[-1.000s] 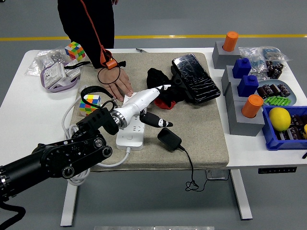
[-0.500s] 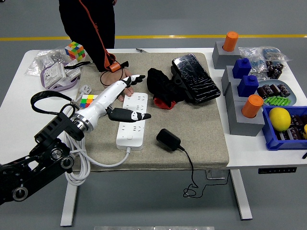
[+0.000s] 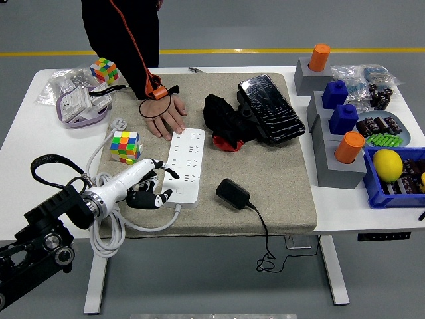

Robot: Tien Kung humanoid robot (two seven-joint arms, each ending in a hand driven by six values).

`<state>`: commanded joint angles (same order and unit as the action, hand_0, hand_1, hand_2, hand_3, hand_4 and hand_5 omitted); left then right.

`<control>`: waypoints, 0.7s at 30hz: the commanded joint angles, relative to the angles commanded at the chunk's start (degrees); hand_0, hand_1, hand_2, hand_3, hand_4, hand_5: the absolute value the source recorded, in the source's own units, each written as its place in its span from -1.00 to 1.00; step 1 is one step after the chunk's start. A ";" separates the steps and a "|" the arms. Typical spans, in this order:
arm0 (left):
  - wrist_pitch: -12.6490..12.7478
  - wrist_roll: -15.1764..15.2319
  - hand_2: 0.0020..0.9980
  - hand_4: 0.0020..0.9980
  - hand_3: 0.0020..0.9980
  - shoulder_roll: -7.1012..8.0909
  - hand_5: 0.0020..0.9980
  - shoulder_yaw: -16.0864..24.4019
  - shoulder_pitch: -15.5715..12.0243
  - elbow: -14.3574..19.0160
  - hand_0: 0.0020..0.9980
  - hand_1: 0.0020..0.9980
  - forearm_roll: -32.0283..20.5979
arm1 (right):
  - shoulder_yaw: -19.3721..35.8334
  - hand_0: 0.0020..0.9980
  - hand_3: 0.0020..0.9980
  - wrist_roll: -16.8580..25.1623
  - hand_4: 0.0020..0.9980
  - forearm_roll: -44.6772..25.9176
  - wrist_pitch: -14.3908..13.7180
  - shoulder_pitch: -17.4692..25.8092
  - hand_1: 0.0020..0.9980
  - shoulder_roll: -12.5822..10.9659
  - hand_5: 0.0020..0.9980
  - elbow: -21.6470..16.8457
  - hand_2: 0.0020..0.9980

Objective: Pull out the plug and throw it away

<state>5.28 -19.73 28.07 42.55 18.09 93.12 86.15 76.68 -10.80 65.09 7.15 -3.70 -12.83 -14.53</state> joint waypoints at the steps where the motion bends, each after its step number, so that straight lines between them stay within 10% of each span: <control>1: -0.29 -0.39 -0.77 -0.03 0.67 -0.04 -1.00 -0.02 -0.04 0.08 -0.88 -0.83 -0.04 | -0.04 0.36 0.40 -0.02 1.00 0.01 0.02 0.00 0.43 -0.01 0.00 0.00 0.47; 21: -2.75 -3.42 -0.77 -0.04 0.69 -1.14 -1.00 -3.11 0.31 -1.30 -0.91 -0.87 -0.74 | 0.44 0.36 0.40 -0.01 1.00 0.30 0.11 0.45 0.43 0.24 0.00 0.10 0.47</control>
<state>2.53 -23.15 26.93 39.44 18.40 91.82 85.41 77.12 -10.81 65.39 7.26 -3.24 -12.58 -14.43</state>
